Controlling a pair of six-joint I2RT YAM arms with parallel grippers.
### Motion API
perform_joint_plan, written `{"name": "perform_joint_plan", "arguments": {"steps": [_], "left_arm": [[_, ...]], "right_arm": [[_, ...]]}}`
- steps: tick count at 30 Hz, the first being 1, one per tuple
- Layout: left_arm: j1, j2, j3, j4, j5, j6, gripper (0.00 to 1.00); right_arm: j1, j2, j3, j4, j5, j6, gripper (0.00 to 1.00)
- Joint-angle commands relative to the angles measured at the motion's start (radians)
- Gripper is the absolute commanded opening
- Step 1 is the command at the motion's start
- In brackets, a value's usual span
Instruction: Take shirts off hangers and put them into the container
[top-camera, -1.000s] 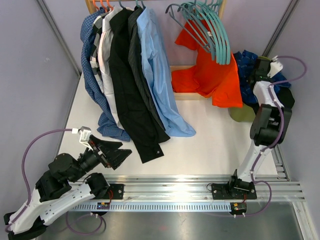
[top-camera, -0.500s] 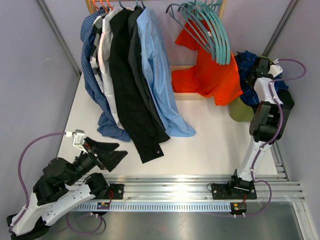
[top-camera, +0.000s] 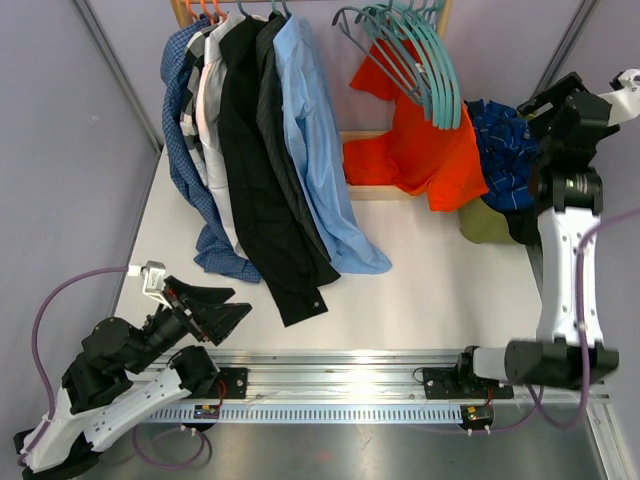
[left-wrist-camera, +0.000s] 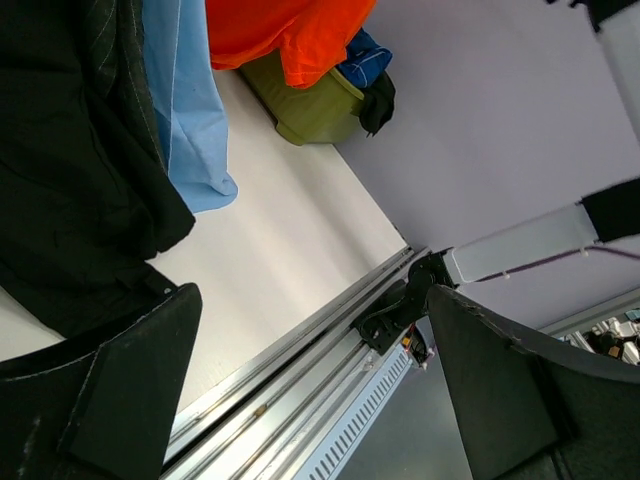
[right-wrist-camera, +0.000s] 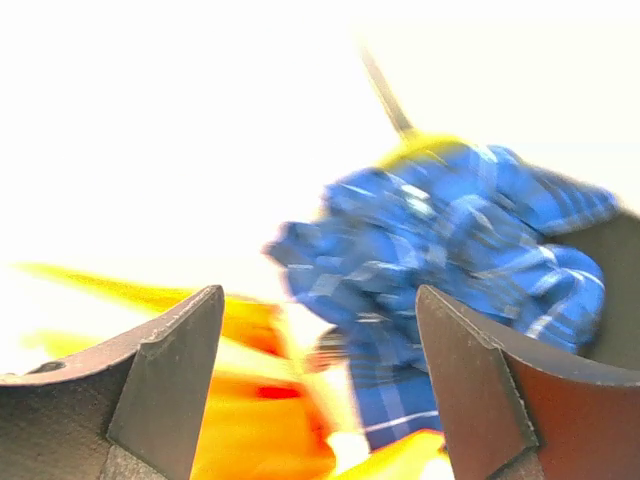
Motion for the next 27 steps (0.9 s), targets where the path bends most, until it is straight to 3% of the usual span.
{"name": "perform_joint_plan", "arguments": {"steps": [1, 6, 8, 12, 15, 21, 24, 27], "left_arm": [[0.001, -0.014, 0.033, 0.004, -0.009, 0.015, 0.99], [0.001, -0.072, 0.036, -0.018, -0.017, 0.015, 0.99], [0.001, -0.078, 0.038, -0.024, -0.014, 0.013, 0.99], [0.001, -0.092, 0.040, -0.032, -0.006, 0.007, 0.99], [0.001, -0.105, 0.040, -0.042, -0.003, 0.003, 0.99], [0.001, -0.136, 0.044, -0.062, -0.009, -0.003, 0.99], [0.003, -0.142, 0.047, -0.062, -0.008, 0.000, 0.99], [0.003, -0.142, 0.050, -0.065, -0.008, 0.007, 0.99]], "right_arm": [[0.110, -0.191, -0.049, 0.100, -0.040, -0.091, 0.85], [0.307, -0.300, -0.035, 0.060, -0.273, -0.174, 0.84], [0.409, -0.287, 0.017, 0.010, -0.425, -0.191, 0.83], [0.622, -0.169, 0.107, -0.065, -0.546, -0.267, 0.84], [0.780, -0.057, 0.205, -0.118, -0.531, -0.327, 0.85], [0.882, 0.164, 0.452, -0.170, -0.558, -0.350, 0.85], [0.899, 0.264, 0.566, -0.190, -0.487, -0.350, 0.84], [0.959, 0.350, 0.653, -0.181, -0.311, -0.364, 0.84]]}}
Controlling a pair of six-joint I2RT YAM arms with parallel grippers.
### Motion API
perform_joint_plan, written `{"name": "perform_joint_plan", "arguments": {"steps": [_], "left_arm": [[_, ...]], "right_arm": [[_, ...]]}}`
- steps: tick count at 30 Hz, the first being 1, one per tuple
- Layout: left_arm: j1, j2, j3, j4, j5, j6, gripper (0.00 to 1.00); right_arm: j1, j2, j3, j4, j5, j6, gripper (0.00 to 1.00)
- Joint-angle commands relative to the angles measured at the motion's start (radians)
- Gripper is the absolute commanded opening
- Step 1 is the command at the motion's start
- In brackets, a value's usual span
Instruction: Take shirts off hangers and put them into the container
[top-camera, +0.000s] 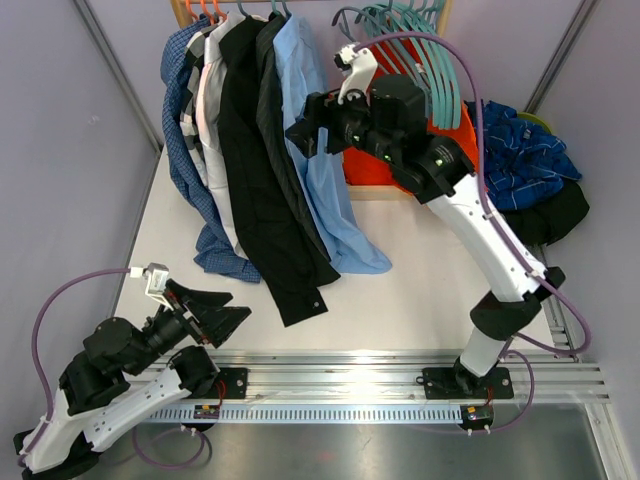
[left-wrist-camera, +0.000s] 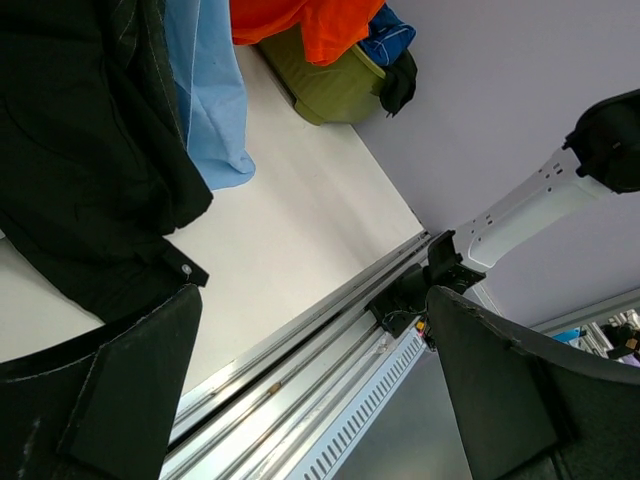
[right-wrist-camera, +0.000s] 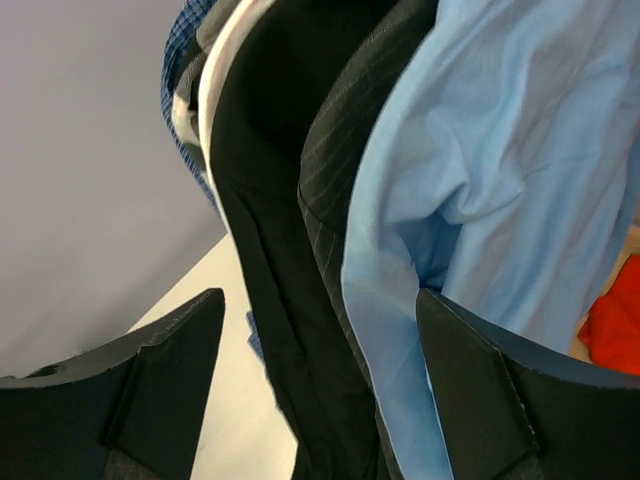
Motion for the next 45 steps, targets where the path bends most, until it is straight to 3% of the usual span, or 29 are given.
{"name": "perform_joint_plan", "arguments": {"steps": [1, 9, 17, 24, 30, 33, 37, 40, 41, 45], "left_arm": [[0.002, -0.138, 0.038, 0.017, -0.004, 0.011, 0.99], [0.002, -0.160, 0.047, 0.008, -0.003, 0.013, 0.99], [0.005, -0.169, 0.073, -0.052, -0.017, 0.021, 0.99], [0.007, -0.169, 0.061, -0.031, -0.004, 0.018, 0.99], [0.012, -0.169, 0.071, -0.038, -0.001, 0.018, 0.99], [0.013, -0.169, 0.073, -0.037, 0.003, 0.018, 0.99], [0.018, -0.169, 0.084, -0.041, 0.005, 0.019, 0.99], [0.021, -0.169, 0.085, -0.041, 0.009, 0.018, 0.99], [0.022, -0.169, 0.084, -0.040, 0.011, 0.016, 0.99], [0.030, -0.169, 0.085, -0.041, 0.019, 0.015, 0.99]], "right_arm": [[0.092, 0.050, 0.143, 0.028, 0.243, -0.056, 0.84], [0.182, 0.303, 0.397, 0.058, 0.679, -0.079, 0.78], [0.189, 0.271, 0.285, 0.182, 0.871, -0.134, 0.73], [0.161, 0.339, 0.366, 0.156, 0.831, -0.176, 0.73], [0.072, 0.406, 0.435, 0.058, 0.753, -0.121, 0.59], [0.020, 0.402, 0.431, 0.010, 0.704, -0.070, 0.49], [-0.020, 0.373, 0.385, -0.015, 0.656, -0.047, 0.43], [-0.034, 0.356, 0.368, -0.015, 0.618, -0.056, 0.19], [-0.034, 0.349, 0.360, -0.012, 0.598, -0.062, 0.02], [-0.034, 0.279, 0.294, 0.079, 0.555, -0.111, 0.00]]}}
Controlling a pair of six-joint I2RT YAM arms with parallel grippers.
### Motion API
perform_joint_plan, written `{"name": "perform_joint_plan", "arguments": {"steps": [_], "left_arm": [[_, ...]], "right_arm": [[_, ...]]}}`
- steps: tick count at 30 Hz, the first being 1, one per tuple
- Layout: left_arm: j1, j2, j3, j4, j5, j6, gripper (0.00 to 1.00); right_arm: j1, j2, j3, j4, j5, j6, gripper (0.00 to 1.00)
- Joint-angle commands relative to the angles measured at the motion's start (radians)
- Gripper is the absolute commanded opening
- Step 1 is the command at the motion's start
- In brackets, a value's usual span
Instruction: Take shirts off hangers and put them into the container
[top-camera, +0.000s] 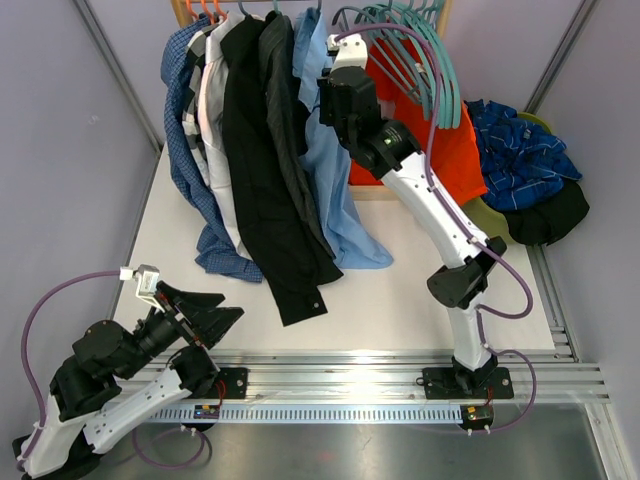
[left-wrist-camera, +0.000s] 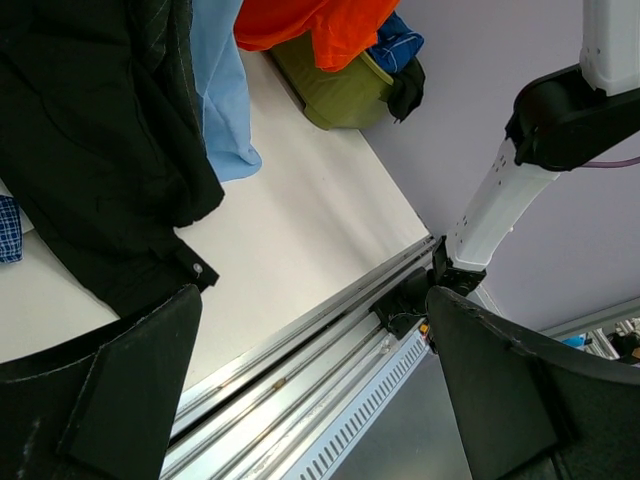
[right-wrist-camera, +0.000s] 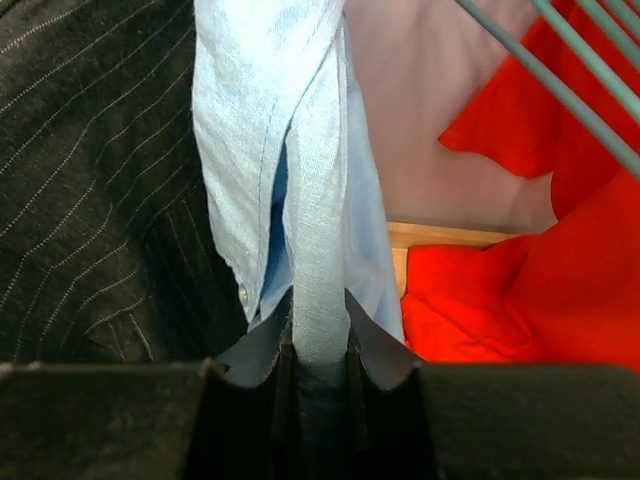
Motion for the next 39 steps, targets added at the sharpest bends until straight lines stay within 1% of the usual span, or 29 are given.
{"name": "perform_joint_plan", "arguments": {"steps": [1, 5, 6, 9, 13, 14, 16, 17, 18, 19, 20, 21, 23, 24, 26, 27, 28, 29, 30, 31, 32, 33, 34, 35, 36, 37, 38, 39], "left_arm": [[0.010, -0.168, 0.032, 0.020, 0.027, 0.013, 0.99], [0.013, -0.168, 0.035, 0.019, 0.027, 0.016, 0.99], [0.013, -0.167, 0.035, 0.019, 0.027, 0.018, 0.99], [0.013, -0.165, 0.037, 0.023, 0.029, 0.021, 0.99], [0.013, -0.154, 0.043, 0.026, 0.030, 0.025, 0.99], [0.013, -0.151, 0.045, 0.025, 0.030, 0.028, 0.99], [0.013, -0.150, 0.046, 0.029, 0.029, 0.033, 0.99], [0.013, -0.148, 0.046, 0.031, 0.029, 0.036, 0.99], [0.013, -0.142, 0.045, 0.035, 0.032, 0.036, 0.99], [0.013, -0.139, 0.043, 0.040, 0.035, 0.036, 0.99], [0.013, -0.134, 0.041, 0.043, 0.036, 0.038, 0.99], [0.013, -0.127, 0.038, 0.048, 0.042, 0.039, 0.99], [0.013, -0.118, 0.032, 0.057, 0.047, 0.041, 0.99], [0.013, -0.114, 0.029, 0.074, 0.053, 0.042, 0.99], [0.013, -0.101, 0.012, 0.095, 0.059, 0.048, 0.99], [0.013, -0.093, 0.011, 0.115, 0.064, 0.051, 0.99], [0.015, -0.076, 0.008, 0.124, 0.064, 0.051, 0.99], [0.015, -0.067, 0.000, 0.137, 0.067, 0.057, 0.99], [0.015, -0.055, -0.003, 0.159, 0.071, 0.062, 0.99], [0.015, -0.044, -0.006, 0.172, 0.073, 0.065, 0.99], [0.015, -0.018, -0.008, 0.186, 0.073, 0.076, 0.99], [0.015, 0.011, -0.009, 0.216, 0.079, 0.082, 0.99], [0.015, 0.034, -0.008, 0.233, 0.084, 0.088, 0.99], [0.015, 0.074, -0.011, 0.255, 0.090, 0.099, 0.99], [0.015, 0.100, -0.018, 0.313, 0.114, 0.105, 0.99], [0.015, 0.125, -0.024, 0.350, 0.133, 0.111, 0.99], [0.015, 0.175, -0.029, 0.388, 0.142, 0.117, 0.99], [0.015, 0.201, -0.037, 0.467, 0.182, 0.119, 0.99]], "right_arm": [[-0.014, -0.100, -0.042, 0.087, -0.043, -0.037, 0.00], [-0.014, -0.156, -0.089, 0.217, -0.016, -0.113, 0.00], [-0.014, -0.165, -0.086, 0.272, -0.011, -0.164, 0.00], [-0.014, -0.190, -0.076, 0.390, -0.003, -0.249, 0.00], [-0.012, -0.207, -0.010, 0.453, -0.011, -0.327, 0.00], [-0.011, -0.221, -0.028, 0.467, -0.018, -0.335, 0.00], [-0.011, -0.289, -0.080, 0.519, -0.022, -0.352, 0.00], [0.000, -0.322, -0.168, 0.542, -0.025, -0.360, 0.00], [0.010, -0.403, -0.236, 0.644, -0.026, -0.392, 0.00], [0.024, -0.444, -0.308, 0.698, -0.020, -0.413, 0.00], [0.047, -0.486, -0.427, 0.755, -0.020, -0.435, 0.00], [0.061, -0.556, -0.469, 0.749, -0.020, -0.433, 0.00], [0.087, -0.616, -0.558, 0.708, 0.004, -0.421, 0.00], [0.113, -0.673, -0.586, 0.629, 0.014, -0.388, 0.00], [0.132, -0.731, -0.661, 0.508, 0.006, -0.328, 0.00], [0.151, -0.795, -0.696, 0.411, 0.006, -0.253, 0.00], [0.165, -0.828, -0.736, 0.371, -0.029, -0.216, 0.00], [0.181, -0.860, -0.819, 0.333, -0.037, -0.182, 0.00], [0.196, -0.923, -0.862, 0.261, -0.040, -0.124, 0.00], [0.233, -0.955, -0.952, 0.233, -0.063, -0.072, 0.00], [0.247, -0.989, -0.995, 0.202, -0.084, -0.039, 0.00], [0.263, -1.046, -1.037, 0.140, -0.101, 0.035, 0.00], [0.286, -1.075, -1.119, 0.113, -0.155, 0.073, 0.00], [0.303, -1.100, -1.160, 0.093, -0.181, 0.106, 0.00], [0.322, -1.141, -1.196, 0.050, -0.201, 0.166, 0.00], [0.342, -1.162, -1.230, 0.030, -0.225, 0.192, 0.00], [0.381, -1.182, -1.291, 0.004, -0.244, 0.240, 0.00], [0.400, -1.221, -1.319, -0.005, -0.259, 0.260, 0.00]]}}
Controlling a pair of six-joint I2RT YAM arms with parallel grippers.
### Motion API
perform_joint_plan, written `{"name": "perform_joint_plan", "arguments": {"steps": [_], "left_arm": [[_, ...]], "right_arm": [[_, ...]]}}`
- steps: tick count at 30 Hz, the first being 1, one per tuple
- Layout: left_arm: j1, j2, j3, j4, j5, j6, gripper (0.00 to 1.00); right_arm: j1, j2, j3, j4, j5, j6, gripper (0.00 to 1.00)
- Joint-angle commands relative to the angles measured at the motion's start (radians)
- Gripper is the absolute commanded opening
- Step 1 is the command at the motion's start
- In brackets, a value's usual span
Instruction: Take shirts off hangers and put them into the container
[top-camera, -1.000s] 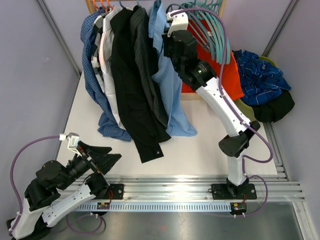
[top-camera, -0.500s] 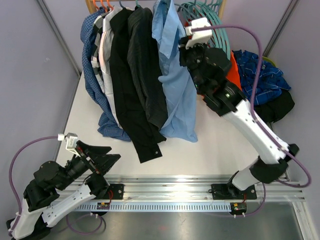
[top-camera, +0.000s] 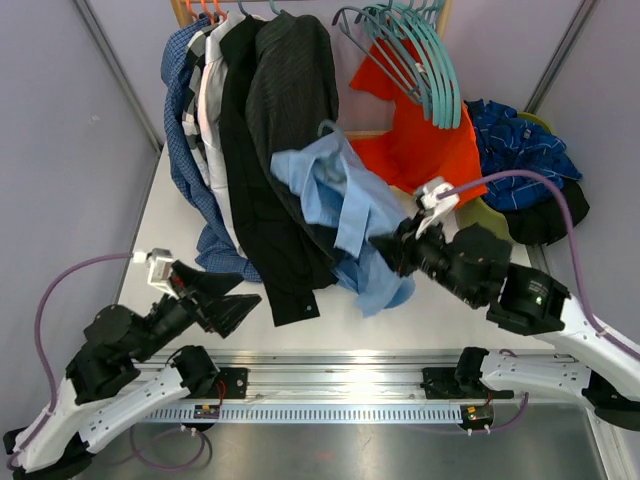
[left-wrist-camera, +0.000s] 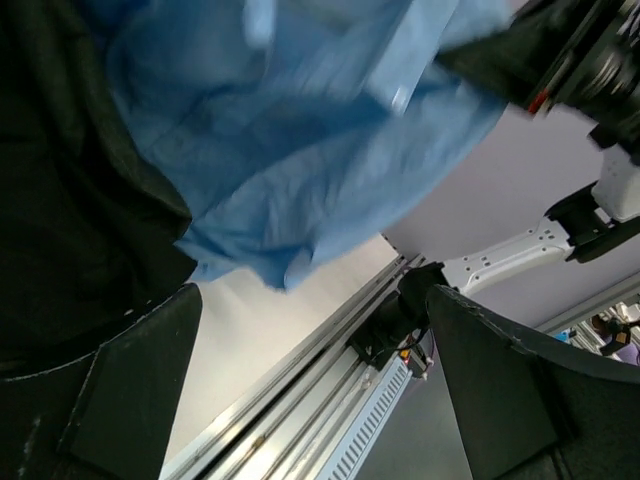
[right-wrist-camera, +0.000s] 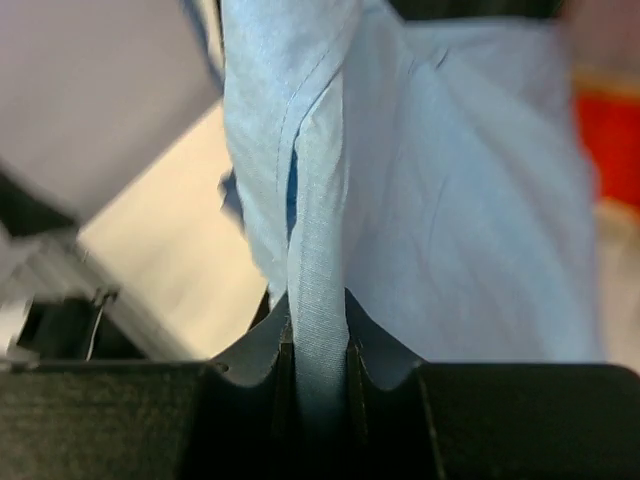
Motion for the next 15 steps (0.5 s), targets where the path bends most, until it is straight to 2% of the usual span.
{"name": "perform_joint_plan", "arguments": {"steps": [1, 8, 13, 15], "left_arm": [[0.005, 0.122, -0.025, 0.257, 0.107, 0.042, 0.99], [0.002, 0.351, -0.047, 0.588, 0.130, 0.019, 0.99], [-0.030, 0.507, -0.062, 0.718, 0.090, -0.007, 0.99], [-0.068, 0.541, -0.055, 0.743, 0.023, -0.007, 0.99]], "right_arm": [[0.087, -0.058, -0.129, -0.103, -0.134, 0.203, 0.00], [0.240, -0.147, -0.239, -0.152, -0.209, 0.346, 0.00], [0.293, -0.192, -0.282, -0.115, -0.243, 0.378, 0.00], [0.296, -0.201, -0.292, -0.098, -0.247, 0.383, 0.00]]}}
